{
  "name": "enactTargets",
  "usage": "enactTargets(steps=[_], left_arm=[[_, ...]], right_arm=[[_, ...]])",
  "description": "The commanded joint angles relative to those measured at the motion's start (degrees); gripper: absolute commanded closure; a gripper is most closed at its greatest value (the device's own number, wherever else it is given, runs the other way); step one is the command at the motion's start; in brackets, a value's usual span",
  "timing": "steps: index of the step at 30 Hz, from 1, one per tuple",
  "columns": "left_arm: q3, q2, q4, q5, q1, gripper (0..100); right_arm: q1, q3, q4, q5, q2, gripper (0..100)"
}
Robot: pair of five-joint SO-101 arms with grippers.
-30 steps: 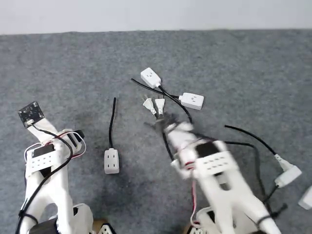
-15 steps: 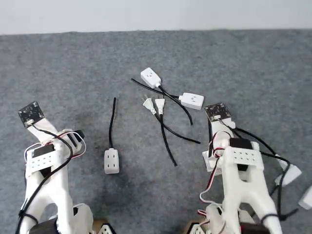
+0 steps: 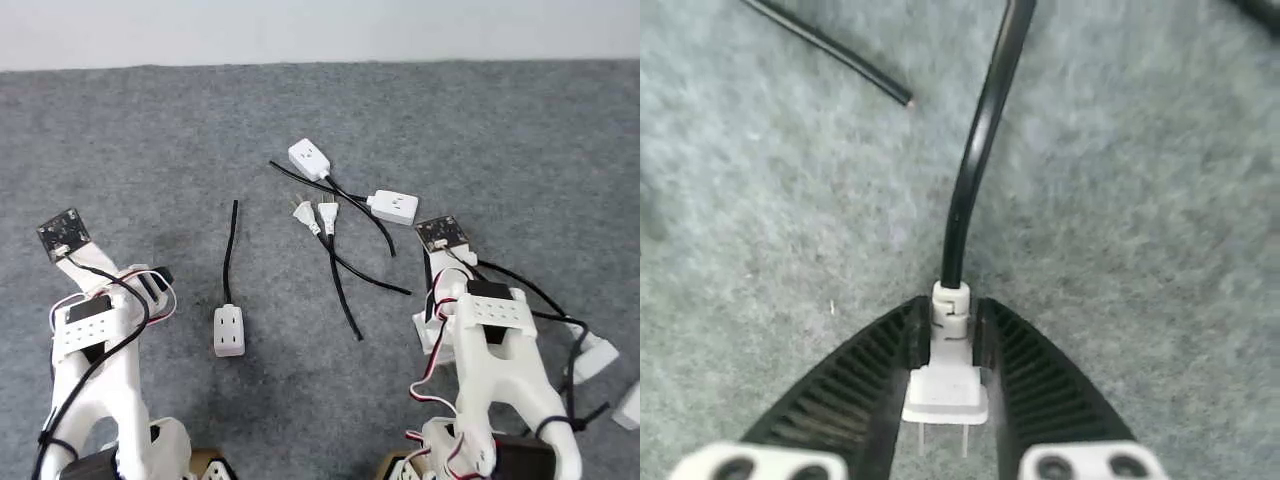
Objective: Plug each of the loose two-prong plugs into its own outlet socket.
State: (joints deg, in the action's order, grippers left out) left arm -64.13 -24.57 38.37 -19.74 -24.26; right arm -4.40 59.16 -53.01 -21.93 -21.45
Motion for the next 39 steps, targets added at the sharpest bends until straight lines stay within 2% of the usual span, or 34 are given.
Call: enactTargets(steps=[1,19,30,35,39], left_arm=[[2.42,0.09,-0.62,-0.62,-0.18,73],[2.42,0.09,-0.62,-0.62,-0.18,73],[2.42,0.09,-0.62,-0.62,-0.18,73],[2.42,0.09,-0.62,-0.62,-0.18,73],[2.42,0.09,-0.62,-0.62,-0.18,73]], right_arm=[[-0.4,-2.55,0.66,-0.35,-0.4,95.0],[2.15,-2.46,1.8,-0.88,0.22,91.9],[2.33,-2.2,-0.57,-4.57,0.31,91.7],[2.15,-2.11,-1.63,-4.84,0.31,86.6],[2.15,-2.11,-1.27,-4.66,0.31,90.5]])
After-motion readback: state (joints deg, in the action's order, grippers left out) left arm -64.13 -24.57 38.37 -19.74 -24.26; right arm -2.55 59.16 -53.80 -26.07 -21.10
